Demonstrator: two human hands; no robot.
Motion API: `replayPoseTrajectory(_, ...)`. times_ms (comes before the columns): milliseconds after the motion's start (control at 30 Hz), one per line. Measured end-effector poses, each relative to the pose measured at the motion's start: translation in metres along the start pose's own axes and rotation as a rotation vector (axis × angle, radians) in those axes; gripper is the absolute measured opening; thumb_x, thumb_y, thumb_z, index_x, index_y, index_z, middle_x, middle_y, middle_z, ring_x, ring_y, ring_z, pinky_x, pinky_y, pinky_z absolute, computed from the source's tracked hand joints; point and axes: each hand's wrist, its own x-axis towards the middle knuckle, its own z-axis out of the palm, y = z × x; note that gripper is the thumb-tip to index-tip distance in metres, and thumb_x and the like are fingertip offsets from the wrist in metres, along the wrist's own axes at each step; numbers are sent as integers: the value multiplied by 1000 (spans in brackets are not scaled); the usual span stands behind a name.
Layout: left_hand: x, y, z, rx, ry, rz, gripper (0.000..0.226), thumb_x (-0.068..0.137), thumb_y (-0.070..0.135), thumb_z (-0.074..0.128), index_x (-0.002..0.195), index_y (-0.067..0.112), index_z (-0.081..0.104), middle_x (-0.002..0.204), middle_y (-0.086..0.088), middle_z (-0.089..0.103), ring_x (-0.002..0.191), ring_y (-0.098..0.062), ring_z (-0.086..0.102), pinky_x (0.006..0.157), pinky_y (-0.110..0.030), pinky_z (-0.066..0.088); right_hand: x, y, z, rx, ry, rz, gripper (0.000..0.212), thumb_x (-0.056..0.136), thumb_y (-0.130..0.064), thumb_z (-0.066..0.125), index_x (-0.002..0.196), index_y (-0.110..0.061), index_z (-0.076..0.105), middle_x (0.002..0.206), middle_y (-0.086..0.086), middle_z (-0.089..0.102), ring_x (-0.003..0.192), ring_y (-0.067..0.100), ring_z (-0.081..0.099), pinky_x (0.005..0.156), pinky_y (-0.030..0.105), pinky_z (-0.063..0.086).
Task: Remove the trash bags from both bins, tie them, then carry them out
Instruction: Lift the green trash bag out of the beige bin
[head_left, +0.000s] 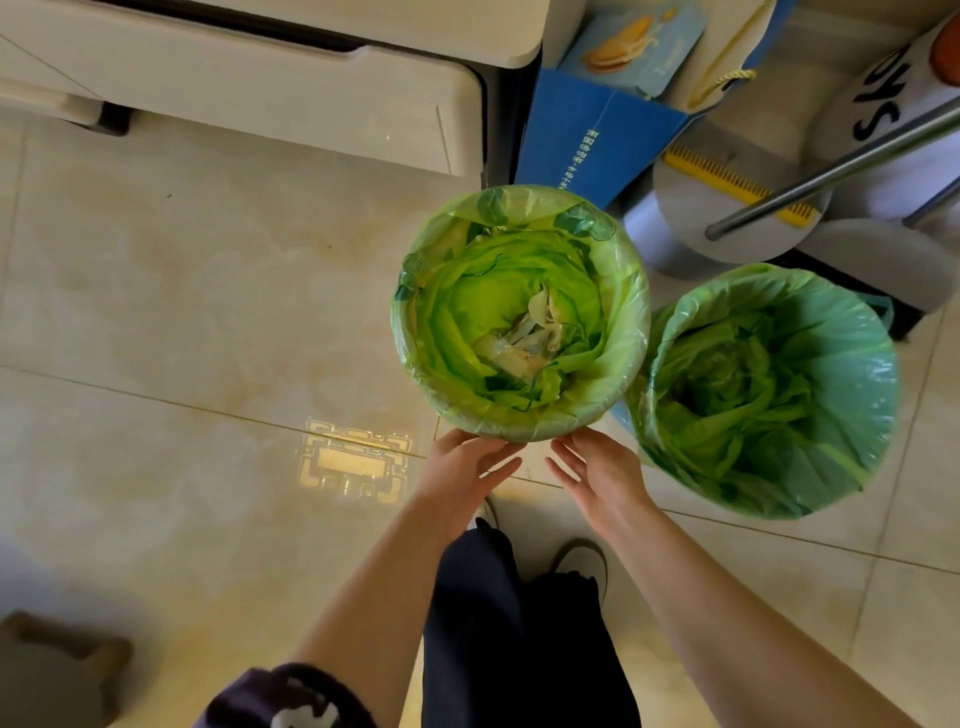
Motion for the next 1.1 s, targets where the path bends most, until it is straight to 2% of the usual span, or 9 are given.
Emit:
replayPoseTrajectory(100,1,-5,1,-40,21,51,19,89,-9,51,104,-4,62,97,-19,71,88,-28,72,87,-39,57,3,4,5,-125,16,-41,13,95,-5,49,88,-4,60,90,12,68,86,21,66,80,38,55)
replayPoseTrajectory(200,2,-5,0,-92,53,76,16,91,-4,54,105,-6,60,95,-20,71,91,-31,71,81,-37,60,-1,5,13,-247,51,-98,18,95,-2,45,82,-4,58,81,13,65,72,19,64,75,35,57)
replayPoseTrajectory(333,3,1,3,-100,87,112,9,92,-1,55,98,-3,61,86,-15,73,91,-32,71,80,-42,59,-8,9,21,-194,74,-91,17,95,-2,46,82,-3,57,75,13,63,67,19,61,75,35,57)
replayPoseTrajectory(533,1,2,8,-67,114,152,3,93,1,54,92,0,57,92,-18,69,93,-34,71,76,-42,60,-16,10,22,-13,23,11,16,95,0,44,93,0,61,87,15,65,82,22,64,74,33,57)
replayPoseTrajectory(633,2,1,11,-55,112,165,14,95,2,52,105,-6,57,103,-24,67,94,-35,71,73,-39,61,-17,13,21,89,-12,43,19,94,3,43,99,3,61,96,17,67,94,25,66,79,34,56)
replayPoseTrajectory(767,5,-3,16,-54,137,172,25,96,4,51,117,-10,52,113,-27,64,97,-35,70,72,-36,61,-17,18,19,256,-29,79,15,92,3,48,96,3,62,92,15,68,90,24,66,80,33,55)
replayPoseTrajectory(900,5,-8,14,-52,124,179,23,95,7,53,115,-4,51,112,-24,64,96,-31,70,81,-37,59,-16,19,19,156,19,42,12,90,2,51,83,2,60,81,12,63,82,20,62,85,33,54)
replayPoseTrajectory(1000,6,-9,9,-75,85,172,12,94,6,55,105,2,54,104,-21,67,94,-29,70,83,-36,58,-17,20,22,53,20,47,6,89,-5,60,92,-2,64,93,10,68,93,20,64,91,40,53)
replayPoseTrajectory(1100,7,-10,5,-51,39,169,11,94,6,54,100,0,62,97,-16,70,91,-25,70,83,-32,58,-16,22,23,-10,14,37,8,89,-14,64,94,-8,64,98,8,66,94,20,62,89,44,54)
